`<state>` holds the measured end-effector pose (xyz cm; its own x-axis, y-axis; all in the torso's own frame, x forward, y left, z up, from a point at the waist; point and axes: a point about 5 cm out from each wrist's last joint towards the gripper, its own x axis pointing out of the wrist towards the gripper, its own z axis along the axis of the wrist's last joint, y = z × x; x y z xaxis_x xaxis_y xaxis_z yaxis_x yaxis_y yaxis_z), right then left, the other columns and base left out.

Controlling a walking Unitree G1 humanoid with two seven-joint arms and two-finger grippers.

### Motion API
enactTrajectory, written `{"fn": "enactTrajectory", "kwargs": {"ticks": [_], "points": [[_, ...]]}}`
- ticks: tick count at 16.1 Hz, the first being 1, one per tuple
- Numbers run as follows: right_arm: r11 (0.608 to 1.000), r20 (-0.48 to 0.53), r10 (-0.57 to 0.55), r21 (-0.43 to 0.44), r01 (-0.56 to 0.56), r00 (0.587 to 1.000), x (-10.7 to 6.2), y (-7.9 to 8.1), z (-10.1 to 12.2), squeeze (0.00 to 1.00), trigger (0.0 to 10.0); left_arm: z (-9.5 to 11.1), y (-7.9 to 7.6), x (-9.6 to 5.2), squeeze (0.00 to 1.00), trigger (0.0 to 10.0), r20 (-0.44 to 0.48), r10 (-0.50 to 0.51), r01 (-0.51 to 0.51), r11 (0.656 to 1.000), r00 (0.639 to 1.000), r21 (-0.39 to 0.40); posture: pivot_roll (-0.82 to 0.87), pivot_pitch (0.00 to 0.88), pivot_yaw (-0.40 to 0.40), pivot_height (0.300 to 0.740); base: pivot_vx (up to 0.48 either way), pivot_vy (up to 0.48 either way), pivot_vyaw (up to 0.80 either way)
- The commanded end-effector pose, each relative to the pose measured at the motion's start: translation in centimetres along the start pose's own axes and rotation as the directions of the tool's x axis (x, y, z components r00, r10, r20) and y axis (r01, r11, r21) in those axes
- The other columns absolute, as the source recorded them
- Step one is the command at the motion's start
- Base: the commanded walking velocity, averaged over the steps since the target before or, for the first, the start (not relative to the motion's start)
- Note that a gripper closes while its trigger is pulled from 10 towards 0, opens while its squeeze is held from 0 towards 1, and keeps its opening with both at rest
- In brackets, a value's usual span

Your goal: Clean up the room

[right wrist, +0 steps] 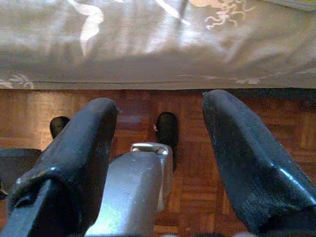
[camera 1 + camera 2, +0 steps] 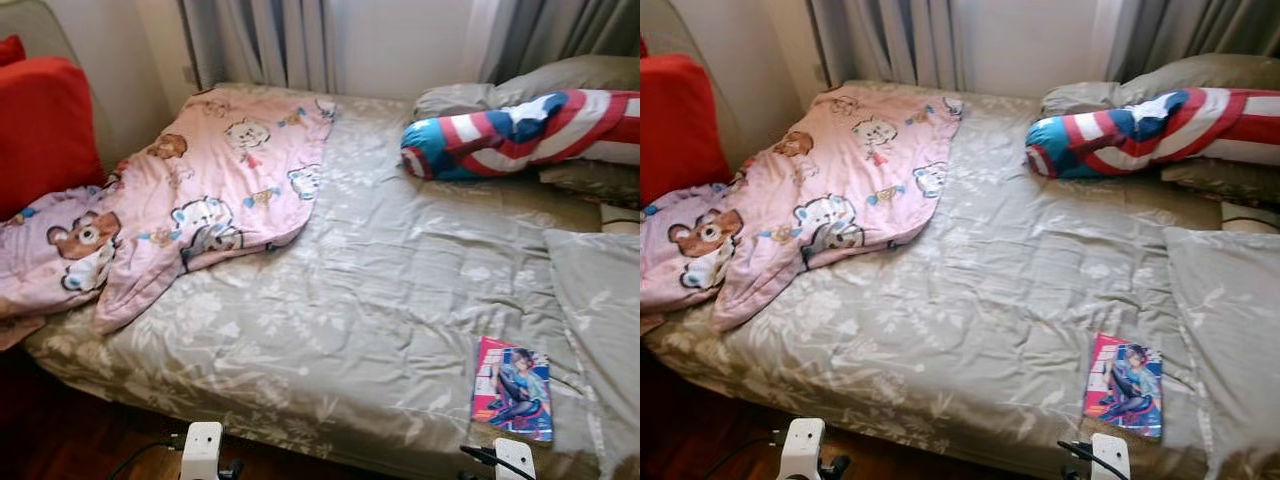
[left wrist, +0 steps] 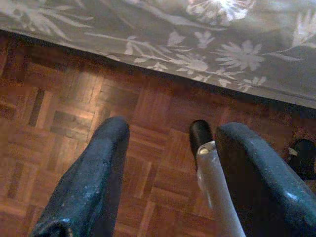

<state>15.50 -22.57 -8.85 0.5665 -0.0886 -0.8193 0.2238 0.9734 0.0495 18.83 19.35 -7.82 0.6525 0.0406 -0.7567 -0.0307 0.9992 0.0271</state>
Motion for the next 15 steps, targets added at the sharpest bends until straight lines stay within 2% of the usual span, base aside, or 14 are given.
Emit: {"fn": "enactTrajectory", "kwargs": {"ticks": [1,6,11,13,15], "points": [[1.000,-0.018,-0.008,0.006,0.008,1.000,-0.1,-0.2,-0.5,0.00,10.0,-0.4,0.2,-0.1,0.00,10.0,-0.020,0.005,-0.005,1.000,1.000,-0.003,0.01,0.096,0.028,0.740,0.000,0.300,0.00],[1.000,-0.022,-0.004,0.006,0.004,1.000,-0.1,-0.2,-0.5,0.00,10.0,-0.6,0.4,-0.1,0.00,10.0,-0.031,0.007,-0.007,1.000,1.000,-0.001,0.01,0.096,0.028,0.740,0.000,0.303,0.00],[1.000,-0.025,0.003,0.001,-0.003,1.000,-0.1,-0.1,-0.5,0.00,10.0,-1.2,2.1,-0.6,0.00,10.0,-0.037,0.021,-0.021,1.000,0.999,-0.003,0.01,0.095,0.030,0.740,0.000,0.302,0.00],[1.000,-0.027,0.001,0.002,-0.001,1.000,-0.1,-0.1,-0.6,0.00,10.0,-1.3,2.1,-0.6,0.00,10.0,-0.042,0.021,-0.021,1.000,0.999,-0.003,0.01,0.093,0.031,0.740,0.000,0.302,0.00],[1.000,-0.030,-0.001,0.002,0.001,1.000,-0.1,-0.1,-0.6,0.00,10.0,-1.5,1.4,-0.5,0.00,10.0,-0.054,0.016,-0.016,1.000,0.998,-0.002,0.01,0.092,0.032,0.740,0.000,0.323,0.00]]}}
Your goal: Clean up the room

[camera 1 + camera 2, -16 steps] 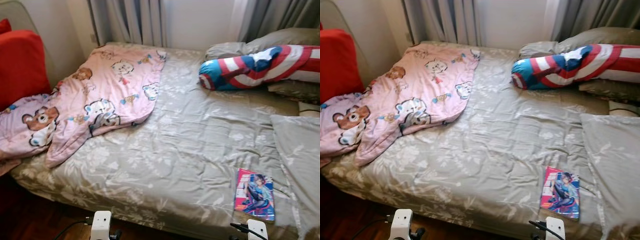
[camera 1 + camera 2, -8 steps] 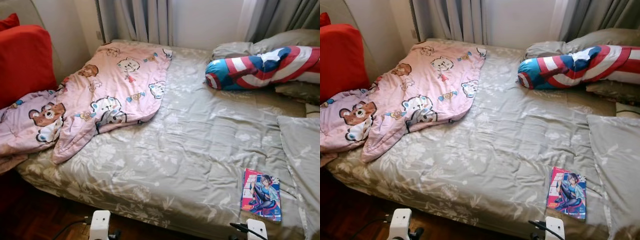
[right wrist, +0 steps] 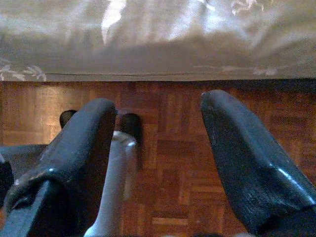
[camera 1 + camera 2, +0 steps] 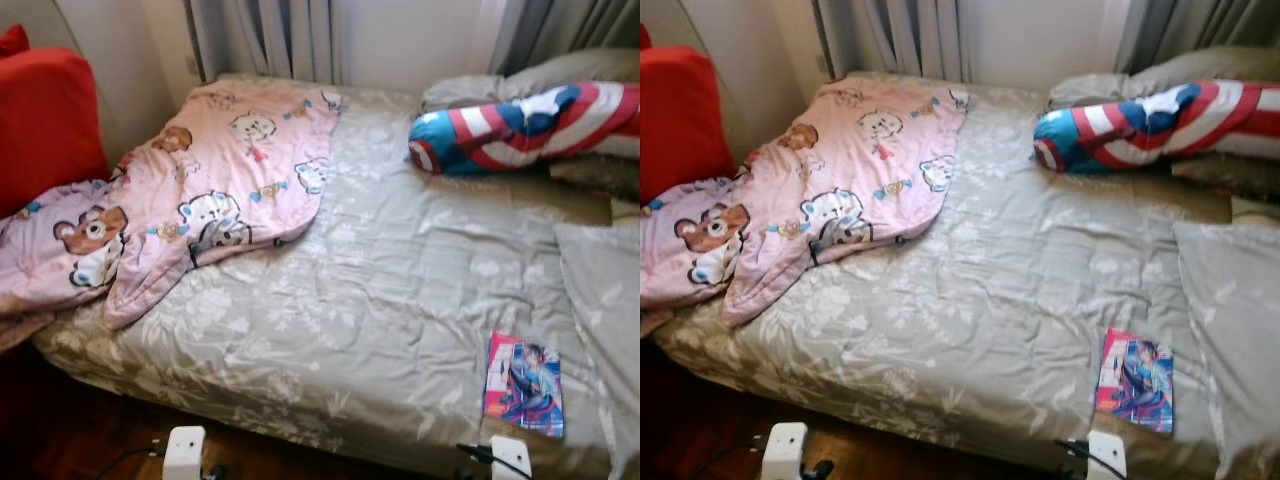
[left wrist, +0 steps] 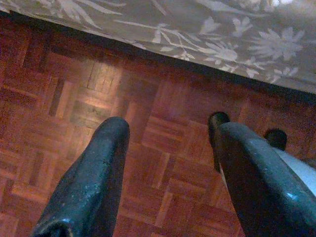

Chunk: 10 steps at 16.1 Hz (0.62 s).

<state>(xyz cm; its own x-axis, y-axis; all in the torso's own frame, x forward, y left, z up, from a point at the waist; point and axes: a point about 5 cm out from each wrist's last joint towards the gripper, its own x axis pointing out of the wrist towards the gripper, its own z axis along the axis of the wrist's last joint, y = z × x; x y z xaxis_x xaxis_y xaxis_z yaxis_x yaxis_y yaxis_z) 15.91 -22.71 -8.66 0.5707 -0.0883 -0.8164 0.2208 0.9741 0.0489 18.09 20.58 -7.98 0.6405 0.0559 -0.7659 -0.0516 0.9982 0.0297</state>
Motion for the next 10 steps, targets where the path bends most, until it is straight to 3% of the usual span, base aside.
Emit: {"fn": "enactTrajectory", "kwargs": {"ticks": [1,7,10], "points": [[1.000,-0.035,-0.002,0.005,0.002,0.999,-0.20,0.00,-1.11,0.00,10.0,-0.94,-0.40,-0.13,0.00,10.0,-0.044,-0.004,0.005,1.000,0.999,0.014,0.02,0.090,0.032,0.740,0.000,0.341,0.00],[1.000,-0.032,0.004,0.011,-0.004,0.999,-0.20,0.07,-1.11,0.00,10.0,-0.95,-1.14,-0.05,0.00,10.0,-0.046,-0.007,0.008,1.000,0.999,0.018,0.02,0.089,0.034,0.740,0.000,0.306,0.00],[1.000,-0.028,0.011,0.015,-0.011,1.000,-0.20,0.13,-1.08,0.00,10.0,-1.36,-0.54,-0.25,0.00,10.0,-0.050,0.000,0.001,1.000,0.999,0.017,0.02,0.091,0.033,0.740,0.000,0.312,0.00]]}}
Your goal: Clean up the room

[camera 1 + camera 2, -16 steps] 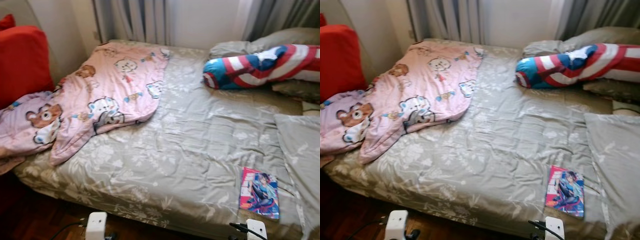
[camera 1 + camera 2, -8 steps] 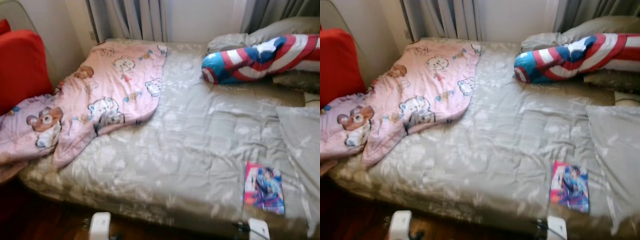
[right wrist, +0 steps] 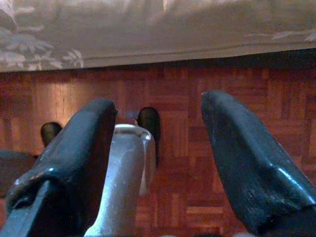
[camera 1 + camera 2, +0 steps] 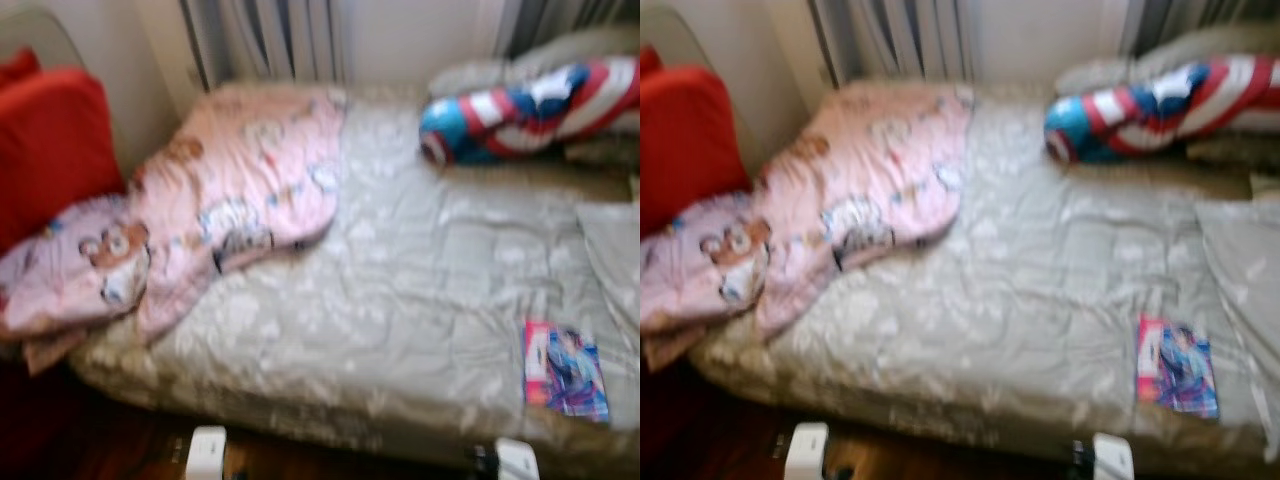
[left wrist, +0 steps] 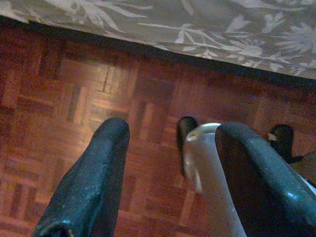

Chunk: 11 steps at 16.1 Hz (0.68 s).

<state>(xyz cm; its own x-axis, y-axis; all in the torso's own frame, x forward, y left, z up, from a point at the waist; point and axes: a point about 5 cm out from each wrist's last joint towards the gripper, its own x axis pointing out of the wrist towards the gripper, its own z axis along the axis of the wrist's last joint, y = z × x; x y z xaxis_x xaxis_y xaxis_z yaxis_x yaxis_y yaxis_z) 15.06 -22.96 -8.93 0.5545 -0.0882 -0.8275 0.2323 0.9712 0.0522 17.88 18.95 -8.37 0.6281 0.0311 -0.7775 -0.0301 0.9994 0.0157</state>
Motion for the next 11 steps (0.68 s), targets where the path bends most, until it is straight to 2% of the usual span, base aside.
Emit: {"fn": "enactTrajectory", "kwargs": {"ticks": [1,3,6,8,11], "points": [[1.000,-0.009,0.015,0.003,-0.015,1.000,0.0,0.6,-0.3,0.00,10.0,-1.0,1.6,-0.4,0.00,10.0,-0.034,0.029,-0.029,1.000,0.999,0.008,0.02,0.091,0.033,0.740,0.000,0.311,0.00],[1.000,-0.009,0.014,0.001,-0.014,1.000,0.0,0.5,-0.3,0.00,10.0,-0.9,3.3,-0.7,0.00,10.0,-0.029,0.044,-0.043,0.999,0.999,0.004,0.02,0.094,0.033,0.740,0.000,0.311,0.00],[1.000,-0.011,0.014,-0.002,-0.014,1.000,0.0,0.5,-0.3,0.00,10.0,-0.8,4.0,-0.8,0.00,10.0,-0.026,0.049,-0.049,0.999,0.998,0.003,0.02,0.096,0.032,0.740,0.000,0.312,0.00],[1.000,-0.011,0.015,-0.003,-0.015,1.000,0.0,0.5,-0.3,0.00,10.0,-0.8,3.9,-0.8,0.00,10.0,-0.027,0.048,-0.048,0.999,0.998,0.002,0.02,0.096,0.032,0.740,0.000,0.313,0.00],[1.000,-0.012,0.016,-0.007,-0.017,1.000,0.0,0.5,-0.3,0.00,10.0,-0.8,1.8,-0.4,0.00,10.0,-0.035,0.030,-0.030,1.000,0.999,0.002,0.02,0.097,0.032,0.740,0.000,0.314,0.00]]}}
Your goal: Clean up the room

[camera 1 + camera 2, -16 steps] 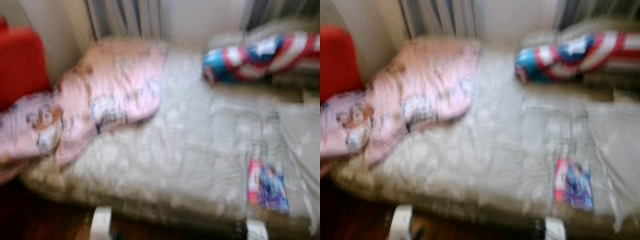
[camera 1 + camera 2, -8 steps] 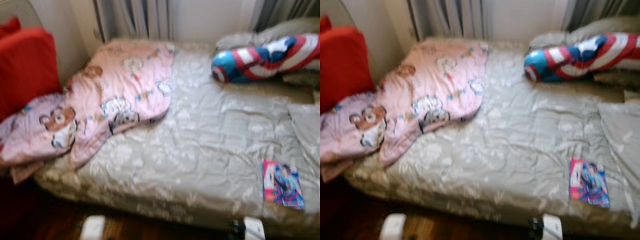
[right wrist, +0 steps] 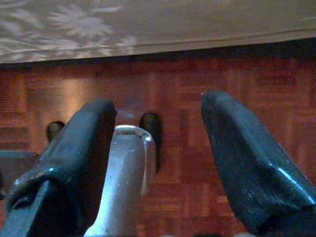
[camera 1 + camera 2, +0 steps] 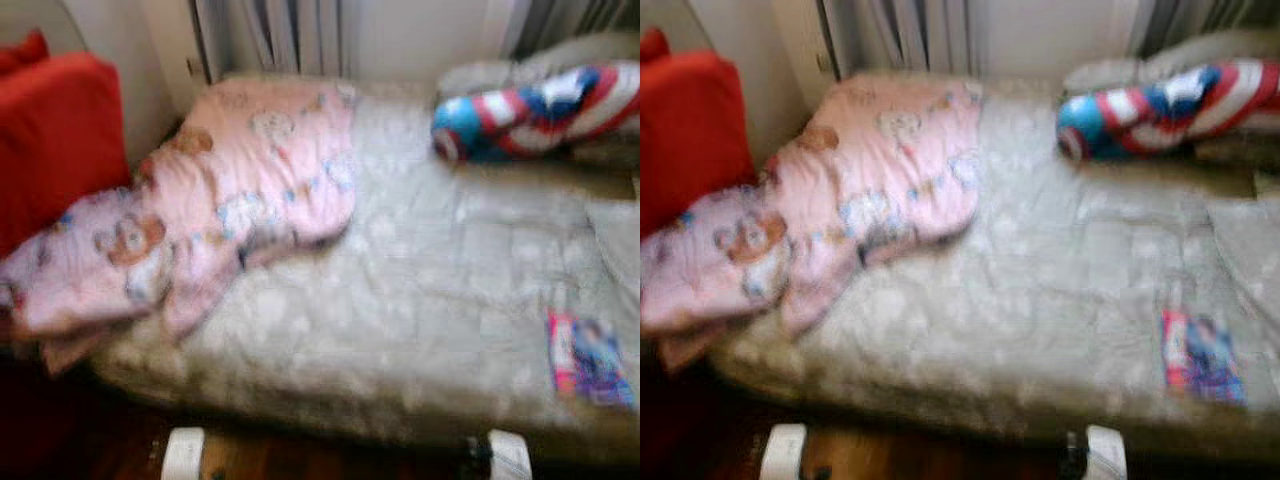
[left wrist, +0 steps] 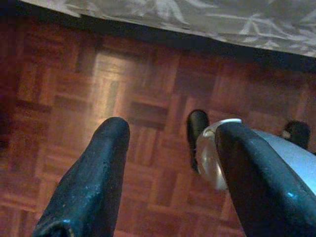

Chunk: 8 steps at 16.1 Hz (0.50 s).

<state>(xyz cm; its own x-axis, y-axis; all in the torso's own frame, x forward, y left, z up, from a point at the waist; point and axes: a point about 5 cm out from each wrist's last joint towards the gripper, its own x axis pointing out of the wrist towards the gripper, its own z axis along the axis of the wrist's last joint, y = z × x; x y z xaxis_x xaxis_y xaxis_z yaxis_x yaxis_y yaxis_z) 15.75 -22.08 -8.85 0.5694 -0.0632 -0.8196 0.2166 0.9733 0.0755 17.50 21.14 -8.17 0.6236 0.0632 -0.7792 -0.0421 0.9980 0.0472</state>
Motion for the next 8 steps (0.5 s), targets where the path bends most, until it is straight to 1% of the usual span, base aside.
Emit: {"fn": "enactTrajectory", "kwargs": {"ticks": [1,3,5,6,8], "points": [[1.000,-0.023,-0.011,-0.008,0.011,1.000,-0.21,-0.48,-0.68,0.00,10.0,-0.66,-0.53,-0.05,0.00,10.0,-0.032,-0.003,0.003,1.000,0.999,-0.008,0.02,0.097,0.032,0.740,0.000,0.315,0.00],[1.000,-0.024,-0.010,-0.011,0.010,1.000,-0.21,-0.49,-0.65,0.00,10.0,-0.73,-0.95,-0.02,0.00,10.0,-0.034,-0.007,0.007,1.000,0.999,-0.009,0.02,0.101,0.030,0.740,0.000,0.311,0.00],[1.000,-0.025,-0.012,-0.013,0.011,1.000,-0.21,-0.53,-0.66,0.00,10.0,-0.82,-1.04,-0.04,0.00,10.0,-0.036,-0.008,0.008,1.000,0.999,-0.009,0.02,0.103,0.027,0.740,0.000,0.315,0.00],[1.000,-0.026,-0.012,-0.015,0.012,1.000,-0.21,-0.56,-0.65,0.00,10.0,-0.89,-1.04,-0.06,0.00,10.0,-0.037,-0.007,0.007,1.000,0.999,-0.010,0.02,0.103,0.026,0.740,0.000,0.315,0.00],[1.000,-0.026,-0.013,-0.018,0.012,1.000,-0.22,-0.61,-0.62,0.00,10.0,-1.15,-0.55,-0.19,0.00,10.0,-0.040,-0.001,0.001,1.000,0.999,-0.013,0.01,0.105,0.024,0.740,0.000,0.313,0.00]]}}
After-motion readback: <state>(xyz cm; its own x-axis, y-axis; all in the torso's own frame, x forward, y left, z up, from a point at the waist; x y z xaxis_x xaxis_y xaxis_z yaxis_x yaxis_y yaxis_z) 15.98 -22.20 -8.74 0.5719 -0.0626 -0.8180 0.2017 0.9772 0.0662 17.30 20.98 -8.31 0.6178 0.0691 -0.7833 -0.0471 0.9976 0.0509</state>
